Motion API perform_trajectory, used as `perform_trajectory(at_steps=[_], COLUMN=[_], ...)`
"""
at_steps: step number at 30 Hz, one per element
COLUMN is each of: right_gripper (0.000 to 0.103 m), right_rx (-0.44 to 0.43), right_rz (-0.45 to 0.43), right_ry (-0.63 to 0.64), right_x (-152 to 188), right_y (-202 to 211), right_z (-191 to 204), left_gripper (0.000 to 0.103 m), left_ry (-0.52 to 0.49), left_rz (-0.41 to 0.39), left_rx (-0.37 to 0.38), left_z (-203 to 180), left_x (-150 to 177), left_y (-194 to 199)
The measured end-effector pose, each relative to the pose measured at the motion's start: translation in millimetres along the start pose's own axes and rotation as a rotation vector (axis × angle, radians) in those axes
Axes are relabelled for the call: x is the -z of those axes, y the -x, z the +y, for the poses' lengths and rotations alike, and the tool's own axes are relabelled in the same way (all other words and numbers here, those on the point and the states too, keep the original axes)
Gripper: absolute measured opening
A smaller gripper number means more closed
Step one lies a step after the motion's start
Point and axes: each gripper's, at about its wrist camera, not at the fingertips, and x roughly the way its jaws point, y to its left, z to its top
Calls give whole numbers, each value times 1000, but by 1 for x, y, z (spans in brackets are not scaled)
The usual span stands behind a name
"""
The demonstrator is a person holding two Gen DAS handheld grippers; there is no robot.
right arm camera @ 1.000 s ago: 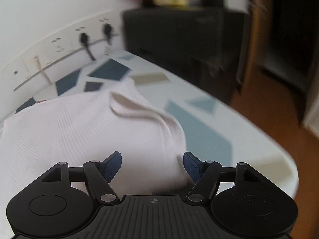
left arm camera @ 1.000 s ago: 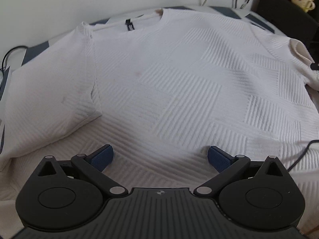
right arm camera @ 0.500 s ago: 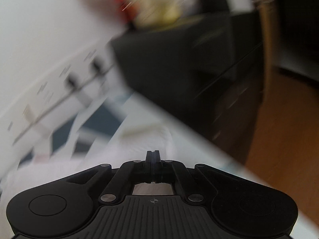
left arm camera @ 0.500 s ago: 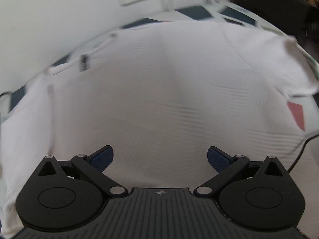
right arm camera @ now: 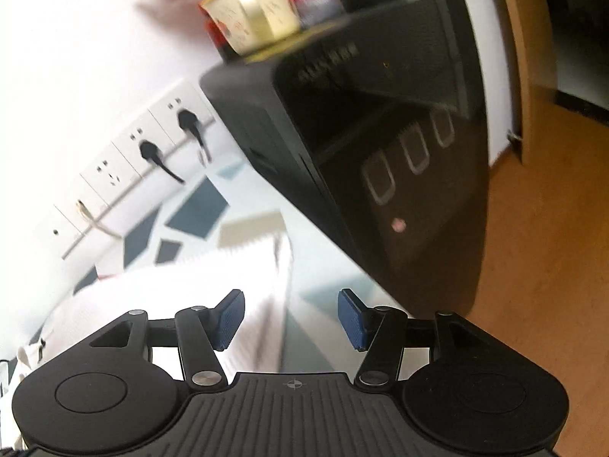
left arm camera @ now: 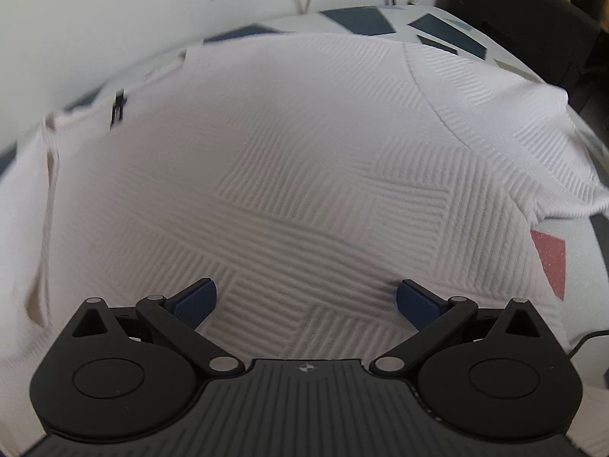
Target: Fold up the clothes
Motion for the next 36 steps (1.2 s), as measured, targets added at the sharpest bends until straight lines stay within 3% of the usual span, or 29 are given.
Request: perform_trajectory(at_steps=[2,7,10,12,14,20,22,23,24,25,27,29,36], right_gripper=[51,51,51,51,53,57,33,7,6,5,4,4,3], right_rx=[5,-35,-64,-68,-63,-95,-125,-142,-154,-155,-175,-210,-311], right_rz=[8,3,-1,31,81,122,133,147,158,145,97,57,29], right_ry=[-50,-42,12,96,192,334,349,349,336,318,262,234,310], right_x=[-2,-40,-60,-66,-67,-58,-59,-59,-62,-65,-77,-89,-110], right_y=[-3,-25,-43,-57,-74,-95,-98,-101,-103,-101,-92,-81,-60], right_z=[-7,-10,-4,6,17,26,26,26,26,27,28,34,86], left_gripper=[102,100,91,73,73,76,68,48,18,10,8,7,7], left_ry=[-81,-504,-723,-790,-820,-785,-780,-772,-755,-746,-713,-602,-224], left_rz=[-39,-122,-207,-213,-212,-268,-279,-270,-247,-221,-229,-226,-263], left_rx=[9,276,257,264,271,301,320,348,388,413,425,493,657], left_z=[-14,-106,-165,-190,-208,-222,-223,-227,-230,-234,-236,-225,-171], left_x=[-5,-21,-17,-20,-24,-32,-33,-35,-38,-41,-45,-59,-79], left_y=[6,26,23,12,-1,-18,-20,-21,-19,-20,-18,-15,5])
